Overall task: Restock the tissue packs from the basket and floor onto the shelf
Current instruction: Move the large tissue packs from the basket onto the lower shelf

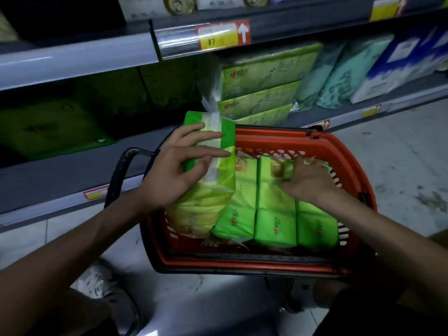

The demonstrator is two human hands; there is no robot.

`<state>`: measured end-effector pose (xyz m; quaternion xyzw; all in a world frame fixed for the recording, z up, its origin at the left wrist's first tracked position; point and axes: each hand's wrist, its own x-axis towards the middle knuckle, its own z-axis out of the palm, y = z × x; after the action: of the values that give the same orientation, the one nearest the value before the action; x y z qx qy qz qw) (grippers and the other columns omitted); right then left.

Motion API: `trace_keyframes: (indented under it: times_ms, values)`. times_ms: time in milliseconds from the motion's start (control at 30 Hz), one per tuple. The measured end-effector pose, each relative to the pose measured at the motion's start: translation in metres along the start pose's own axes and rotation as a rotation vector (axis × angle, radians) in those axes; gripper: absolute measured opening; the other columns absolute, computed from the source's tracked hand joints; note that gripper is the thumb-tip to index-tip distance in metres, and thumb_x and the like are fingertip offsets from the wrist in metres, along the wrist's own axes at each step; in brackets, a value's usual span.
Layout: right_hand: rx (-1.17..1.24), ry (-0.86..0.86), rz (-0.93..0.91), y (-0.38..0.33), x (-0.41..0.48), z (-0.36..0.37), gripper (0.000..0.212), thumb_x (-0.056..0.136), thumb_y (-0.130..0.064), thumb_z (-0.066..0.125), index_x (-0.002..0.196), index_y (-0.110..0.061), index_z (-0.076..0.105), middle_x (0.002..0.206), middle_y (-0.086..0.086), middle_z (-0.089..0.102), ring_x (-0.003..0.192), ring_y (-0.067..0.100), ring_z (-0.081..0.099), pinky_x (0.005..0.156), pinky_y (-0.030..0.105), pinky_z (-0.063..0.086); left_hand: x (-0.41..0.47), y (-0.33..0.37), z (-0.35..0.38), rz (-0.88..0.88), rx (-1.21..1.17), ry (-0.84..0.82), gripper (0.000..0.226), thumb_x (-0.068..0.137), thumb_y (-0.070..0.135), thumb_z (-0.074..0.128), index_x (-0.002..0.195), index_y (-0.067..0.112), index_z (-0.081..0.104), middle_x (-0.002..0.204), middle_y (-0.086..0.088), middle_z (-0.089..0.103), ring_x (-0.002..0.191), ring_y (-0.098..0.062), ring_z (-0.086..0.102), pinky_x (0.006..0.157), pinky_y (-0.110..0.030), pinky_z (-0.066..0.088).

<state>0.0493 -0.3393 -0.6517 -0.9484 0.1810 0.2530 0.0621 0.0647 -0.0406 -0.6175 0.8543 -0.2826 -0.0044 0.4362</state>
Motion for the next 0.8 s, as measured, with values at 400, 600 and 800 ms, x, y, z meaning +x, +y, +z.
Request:
trace_keyframes:
  times_ms: [400,600,800]
  values:
    - [0.208,0.203,0.102,0.026,-0.020,0.061,0.084,0.100,-0.057,0.042,0.161,-0.025,-0.006,0.155,0.028,0.018,0.146,0.048,0.019,0.116,0.062,0.031,0.005,0.002,-0.001,0.047,0.052,-0.035,0.031,0.105,0.022,0.052,0.123,0.029,0.076,0.147,0.011,0.060,0.150,-0.019,0.036,0.121,-0.045,0.029]
    - [0.297,-0.005,0.170,0.044,-0.012,0.041,0.083,0.103,-0.057,0.044,0.163,-0.036,-0.009,0.155,0.033,0.020,0.131,0.049,0.046,0.101,0.045,0.049,0.009,0.002,0.002,0.061,0.068,-0.042,0.030,0.104,0.020,0.053,0.122,0.024,0.076,0.145,0.005,0.062,0.149,-0.022,0.038,0.120,-0.034,0.026]
    - [0.501,0.008,0.147,0.053,-0.010,0.036,0.091,0.095,-0.054,0.066,0.162,-0.049,0.004,0.166,0.031,0.009,0.106,0.041,0.065,0.074,0.029,0.053,0.010,0.002,0.002,0.064,0.083,-0.040,0.032,0.104,0.023,0.050,0.124,0.023,0.075,0.145,0.004,0.062,0.149,-0.022,0.037,0.120,-0.025,0.023]
